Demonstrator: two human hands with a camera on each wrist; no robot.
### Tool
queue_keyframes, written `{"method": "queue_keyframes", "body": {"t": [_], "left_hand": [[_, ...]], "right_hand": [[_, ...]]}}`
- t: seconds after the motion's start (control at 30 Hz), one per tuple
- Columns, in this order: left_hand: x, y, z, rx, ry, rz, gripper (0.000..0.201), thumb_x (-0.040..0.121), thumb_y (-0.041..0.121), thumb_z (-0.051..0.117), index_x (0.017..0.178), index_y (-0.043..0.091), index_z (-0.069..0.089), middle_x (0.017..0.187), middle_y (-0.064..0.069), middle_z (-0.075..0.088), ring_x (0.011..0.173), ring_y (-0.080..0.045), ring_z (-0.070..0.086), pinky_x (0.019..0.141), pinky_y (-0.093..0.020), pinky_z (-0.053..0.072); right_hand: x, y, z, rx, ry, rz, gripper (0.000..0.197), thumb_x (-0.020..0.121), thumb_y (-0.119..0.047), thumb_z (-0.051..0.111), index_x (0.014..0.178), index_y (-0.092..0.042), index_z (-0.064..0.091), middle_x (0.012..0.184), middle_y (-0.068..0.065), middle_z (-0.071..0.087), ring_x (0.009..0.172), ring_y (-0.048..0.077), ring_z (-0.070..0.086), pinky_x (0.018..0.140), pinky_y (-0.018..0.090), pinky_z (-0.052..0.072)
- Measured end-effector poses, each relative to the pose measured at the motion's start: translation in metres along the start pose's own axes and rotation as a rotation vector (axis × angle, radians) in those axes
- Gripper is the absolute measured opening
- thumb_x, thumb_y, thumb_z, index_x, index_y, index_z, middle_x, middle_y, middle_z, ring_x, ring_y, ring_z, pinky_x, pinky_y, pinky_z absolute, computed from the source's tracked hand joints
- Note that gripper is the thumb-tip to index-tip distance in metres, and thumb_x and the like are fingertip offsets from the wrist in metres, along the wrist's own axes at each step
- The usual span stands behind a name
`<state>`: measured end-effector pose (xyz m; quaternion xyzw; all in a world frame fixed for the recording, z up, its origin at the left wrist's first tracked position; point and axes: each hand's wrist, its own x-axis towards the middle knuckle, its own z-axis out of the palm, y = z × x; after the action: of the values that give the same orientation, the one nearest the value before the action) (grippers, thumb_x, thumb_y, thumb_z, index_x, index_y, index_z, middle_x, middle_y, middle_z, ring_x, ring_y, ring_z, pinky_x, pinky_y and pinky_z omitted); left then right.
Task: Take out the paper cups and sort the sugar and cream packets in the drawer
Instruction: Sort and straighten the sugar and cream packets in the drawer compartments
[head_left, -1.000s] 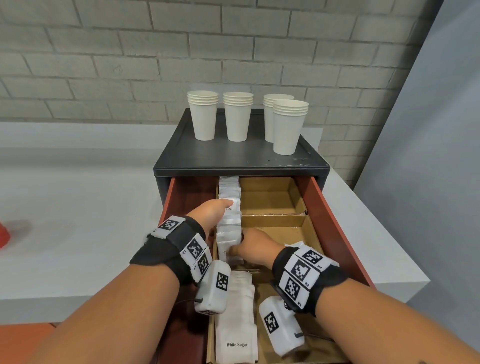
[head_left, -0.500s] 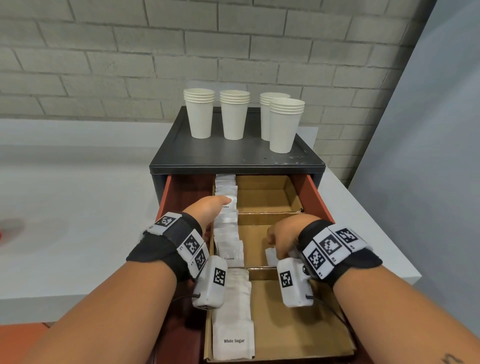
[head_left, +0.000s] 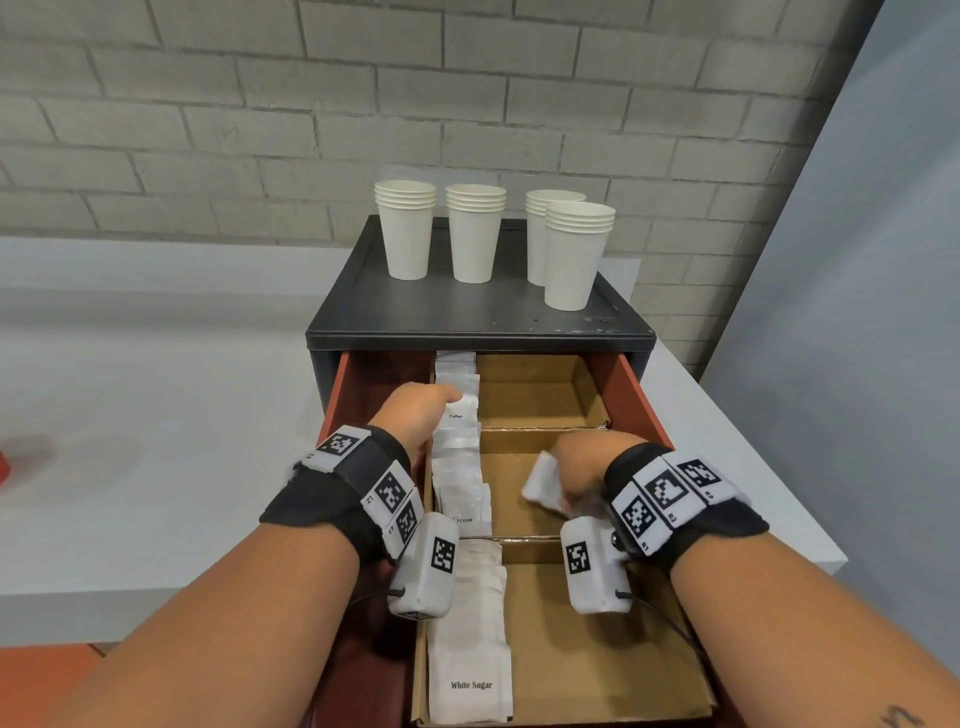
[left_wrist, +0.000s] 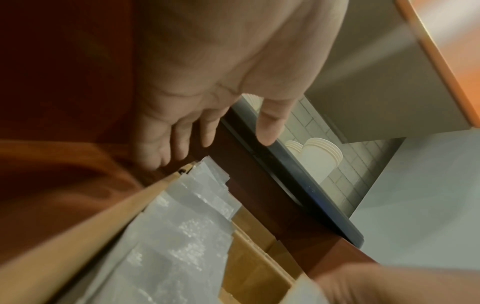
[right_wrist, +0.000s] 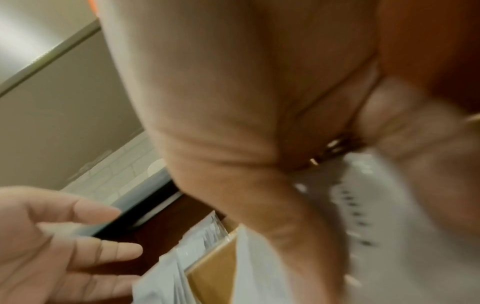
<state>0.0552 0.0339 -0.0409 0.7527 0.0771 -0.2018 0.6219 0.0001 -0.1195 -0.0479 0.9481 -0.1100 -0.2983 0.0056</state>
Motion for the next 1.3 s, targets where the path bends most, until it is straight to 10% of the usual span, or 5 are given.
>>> {"method": "queue_keyframes", "body": {"t": [0.13,0.27,0.5,0.73,1.3], "left_hand": [[0.001,0.001,-0.003,-0.02,0.007,0.216,0.03,0.09,0.016,0.055,0.12,0.011,0.055,0.114,-0.011,0.057,0.107,-0.026,0.053,0.093,-0.037,0.047],[-0.008,-0.002,0.003,-0.014,-0.239,0.217,0.034,0.092,0.028,0.056,0.123,0.015,0.054,0.118,-0.01,0.056,0.11,-0.024,0.056,0.091,-0.036,0.048],[-0.006,0.001,-0.001,-0.228,-0.636,-0.053,0.071,0.084,0.075,0.02,0.112,0.024,0.06,0.114,-0.011,0.062,0.099,-0.031,0.064,0.073,-0.033,0.056],[-0.003,-0.002,-0.003,-0.253,-0.491,0.018,0.017,0.091,-0.002,0.046,0.09,0.003,0.062,0.077,-0.007,0.065,0.055,-0.007,0.062,0.048,-0.013,0.051],[-0.005,-0.002,-0.006,-0.089,-0.395,0.272,0.045,0.079,-0.009,0.064,0.117,0.013,0.053,0.112,-0.014,0.06,0.095,-0.022,0.062,0.077,-0.033,0.055]], "right_hand": [[-0.003,0.005,-0.011,0.792,0.264,-0.178,0.032,0.088,-0.006,0.061,0.118,-0.014,0.052,0.107,0.006,0.061,0.086,0.015,0.06,0.066,0.021,0.052],[-0.01,0.002,-0.012,1.232,0.291,-0.444,0.037,0.09,-0.008,0.06,0.124,-0.019,0.053,0.118,0.007,0.062,0.106,0.023,0.063,0.086,0.035,0.055],[-0.006,-0.011,-0.008,1.207,0.402,-0.666,0.038,0.085,0.006,0.059,0.117,-0.015,0.055,0.108,0.003,0.064,0.101,0.013,0.061,0.089,0.028,0.051],[-0.003,-0.029,0.001,1.019,0.493,-0.676,0.033,0.081,-0.001,0.062,0.109,-0.015,0.053,0.106,0.004,0.058,0.094,0.01,0.053,0.083,0.024,0.045],[-0.001,-0.022,-0.003,1.132,0.55,-0.497,0.052,0.08,-0.016,0.073,0.127,-0.022,0.05,0.119,-0.006,0.055,0.108,0.017,0.058,0.09,0.034,0.054]]}}
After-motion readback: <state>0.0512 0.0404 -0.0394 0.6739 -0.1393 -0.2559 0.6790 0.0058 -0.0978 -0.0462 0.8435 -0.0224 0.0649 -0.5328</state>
